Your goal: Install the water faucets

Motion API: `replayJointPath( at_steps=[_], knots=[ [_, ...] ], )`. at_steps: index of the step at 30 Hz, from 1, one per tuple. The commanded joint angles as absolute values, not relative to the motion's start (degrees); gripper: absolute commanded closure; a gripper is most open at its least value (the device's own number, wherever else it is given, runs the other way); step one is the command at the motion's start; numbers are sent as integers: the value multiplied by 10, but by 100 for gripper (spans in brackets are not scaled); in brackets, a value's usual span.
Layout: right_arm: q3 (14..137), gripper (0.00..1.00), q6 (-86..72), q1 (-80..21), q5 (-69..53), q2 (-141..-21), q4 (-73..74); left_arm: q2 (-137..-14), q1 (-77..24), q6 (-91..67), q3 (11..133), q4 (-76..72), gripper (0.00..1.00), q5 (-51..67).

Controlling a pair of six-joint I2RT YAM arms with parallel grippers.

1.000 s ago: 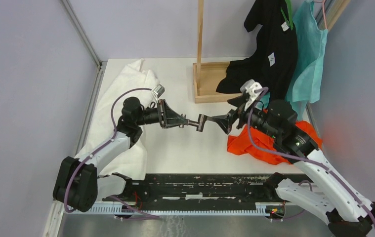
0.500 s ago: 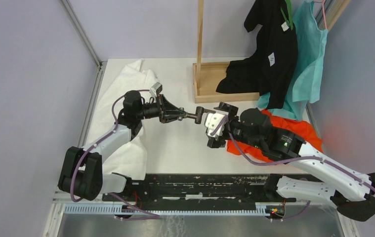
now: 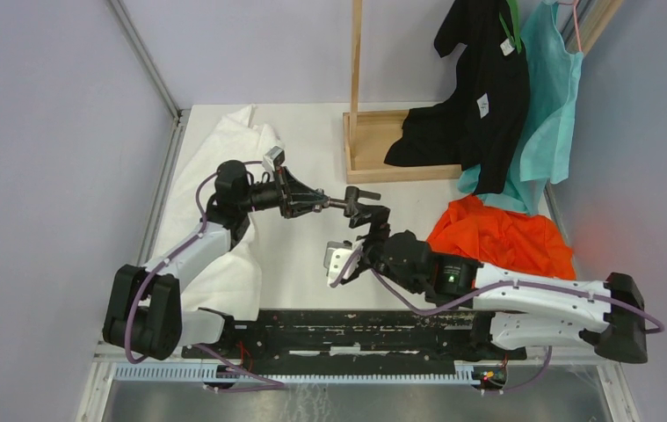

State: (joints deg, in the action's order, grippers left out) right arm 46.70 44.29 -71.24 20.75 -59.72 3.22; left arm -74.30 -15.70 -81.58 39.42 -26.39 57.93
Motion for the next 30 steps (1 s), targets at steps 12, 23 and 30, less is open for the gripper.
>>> replayJointPath(
  at_steps=[12,23,30],
  knots=[
    [417,7,683,-732,402,-766,-372,-698,-152,-825,396,-305,97,623],
    [438,74,643,-729,393,-767,-334,-689,-152,-820,391,-308,97,624],
    [496,99,454,-719,287,-690,-95,-675,-152,-730,403,-225,97,643]
  ],
)
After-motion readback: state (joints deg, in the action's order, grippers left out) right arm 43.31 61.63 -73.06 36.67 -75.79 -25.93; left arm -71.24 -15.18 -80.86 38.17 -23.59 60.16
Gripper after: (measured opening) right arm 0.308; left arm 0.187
